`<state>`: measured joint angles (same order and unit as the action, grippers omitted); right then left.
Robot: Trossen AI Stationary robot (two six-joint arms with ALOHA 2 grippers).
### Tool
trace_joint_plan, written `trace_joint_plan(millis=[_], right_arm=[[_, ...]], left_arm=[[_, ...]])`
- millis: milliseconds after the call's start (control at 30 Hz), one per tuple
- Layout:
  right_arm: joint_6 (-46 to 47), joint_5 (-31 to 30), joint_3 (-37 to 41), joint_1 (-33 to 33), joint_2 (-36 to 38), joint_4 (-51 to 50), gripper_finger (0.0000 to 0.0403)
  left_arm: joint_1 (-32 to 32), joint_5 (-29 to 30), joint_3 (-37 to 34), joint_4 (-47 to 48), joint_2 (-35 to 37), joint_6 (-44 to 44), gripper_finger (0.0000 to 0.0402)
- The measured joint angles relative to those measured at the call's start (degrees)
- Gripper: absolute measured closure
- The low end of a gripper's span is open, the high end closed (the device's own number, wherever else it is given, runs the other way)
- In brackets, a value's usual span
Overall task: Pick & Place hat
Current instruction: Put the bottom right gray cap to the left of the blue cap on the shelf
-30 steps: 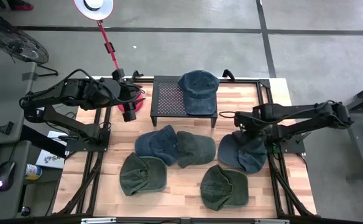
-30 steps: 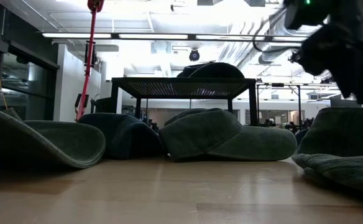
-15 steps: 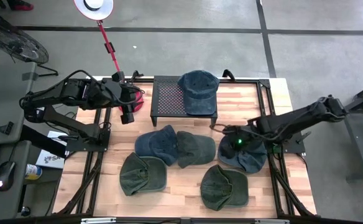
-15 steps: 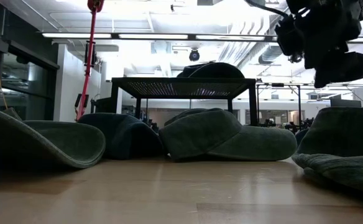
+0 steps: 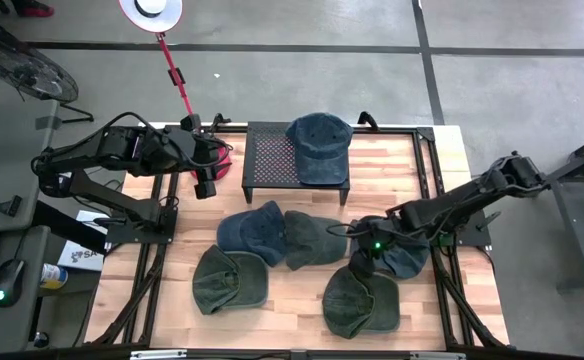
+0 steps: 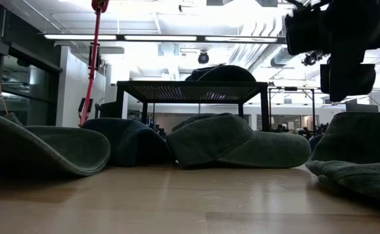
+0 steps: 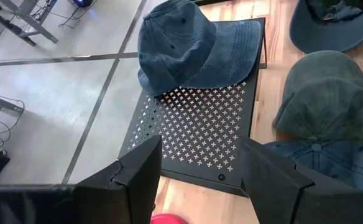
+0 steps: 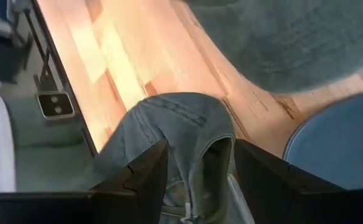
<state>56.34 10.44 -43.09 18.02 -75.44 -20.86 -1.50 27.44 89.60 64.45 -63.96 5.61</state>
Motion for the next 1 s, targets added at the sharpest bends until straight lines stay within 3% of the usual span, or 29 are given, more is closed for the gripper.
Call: trace_joint_plan(millis=[333, 533, 733, 1000], right_arm=[[-16.23, -3.83, 0.02, 0.05, 0.0, -1.08, 0.0226], [-22.54, -0.5, 0.02, 1.03, -2.35, -0.58, 0.0226], [-21.37, 0.39, 0.09, 2.57, -6.33, 2.28, 0.0226], [-12.37, -0.85, 0.09, 2.97, -6.82, 4.95, 0.0226]], left_arm=[[-0.01, -0.07, 0.0, 0.0, 0.0, 0.02, 0.0198], [0.0, -1.9, 0.0, 0.03, 0.0, -0.07, 0.0198], [-0.02, -2.95, 0.0, 0.15, 0.0, -0.1, 0.0198], [-0.01, -3.06, 0.0, 0.15, 0.0, -0.2, 0.0198]])
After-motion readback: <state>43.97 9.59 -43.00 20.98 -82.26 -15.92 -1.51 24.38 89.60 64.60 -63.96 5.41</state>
